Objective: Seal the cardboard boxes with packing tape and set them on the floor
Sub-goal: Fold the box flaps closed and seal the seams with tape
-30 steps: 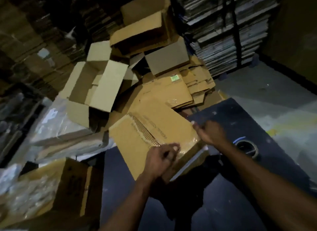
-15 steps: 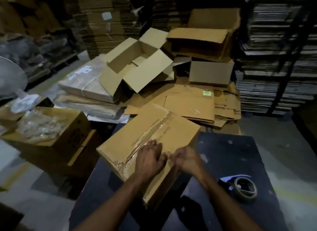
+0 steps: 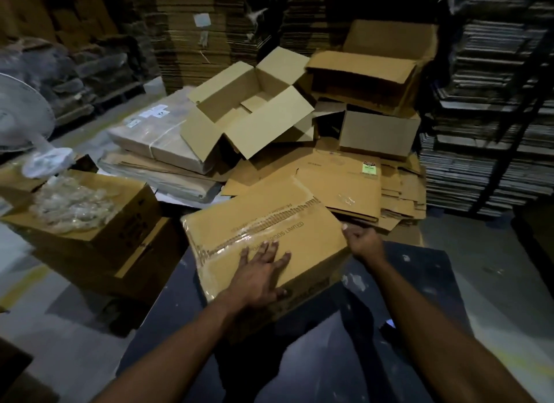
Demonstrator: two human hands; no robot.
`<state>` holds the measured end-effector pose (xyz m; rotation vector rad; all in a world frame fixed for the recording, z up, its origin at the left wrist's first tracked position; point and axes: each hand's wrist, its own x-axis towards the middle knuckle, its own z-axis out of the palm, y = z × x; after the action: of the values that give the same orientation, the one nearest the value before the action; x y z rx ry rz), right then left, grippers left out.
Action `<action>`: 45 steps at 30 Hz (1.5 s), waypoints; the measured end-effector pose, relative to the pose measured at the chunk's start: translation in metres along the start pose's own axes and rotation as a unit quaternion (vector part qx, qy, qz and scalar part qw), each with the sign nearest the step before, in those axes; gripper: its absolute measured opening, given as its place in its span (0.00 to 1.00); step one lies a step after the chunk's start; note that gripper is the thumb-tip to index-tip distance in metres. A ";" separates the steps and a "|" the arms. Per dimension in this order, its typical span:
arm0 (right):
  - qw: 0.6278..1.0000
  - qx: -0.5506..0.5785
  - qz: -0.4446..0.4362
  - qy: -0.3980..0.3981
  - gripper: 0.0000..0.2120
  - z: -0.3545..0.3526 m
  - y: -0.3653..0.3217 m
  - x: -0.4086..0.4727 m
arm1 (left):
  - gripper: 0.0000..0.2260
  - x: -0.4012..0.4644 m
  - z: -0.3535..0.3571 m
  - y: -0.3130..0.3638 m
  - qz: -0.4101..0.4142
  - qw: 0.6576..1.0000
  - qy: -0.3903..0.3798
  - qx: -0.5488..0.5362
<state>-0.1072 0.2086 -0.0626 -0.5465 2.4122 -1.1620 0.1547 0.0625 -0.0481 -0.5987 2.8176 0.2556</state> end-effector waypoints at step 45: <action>0.954 -0.286 -0.060 -0.066 0.24 -0.069 0.144 -0.055 | 0.47 -0.045 0.078 0.064 -0.112 0.984 0.135 0.004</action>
<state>-0.1207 0.3639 -0.1279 -0.9209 2.6111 -0.4246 0.1834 0.1539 -0.1027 -1.0107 2.9662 0.1279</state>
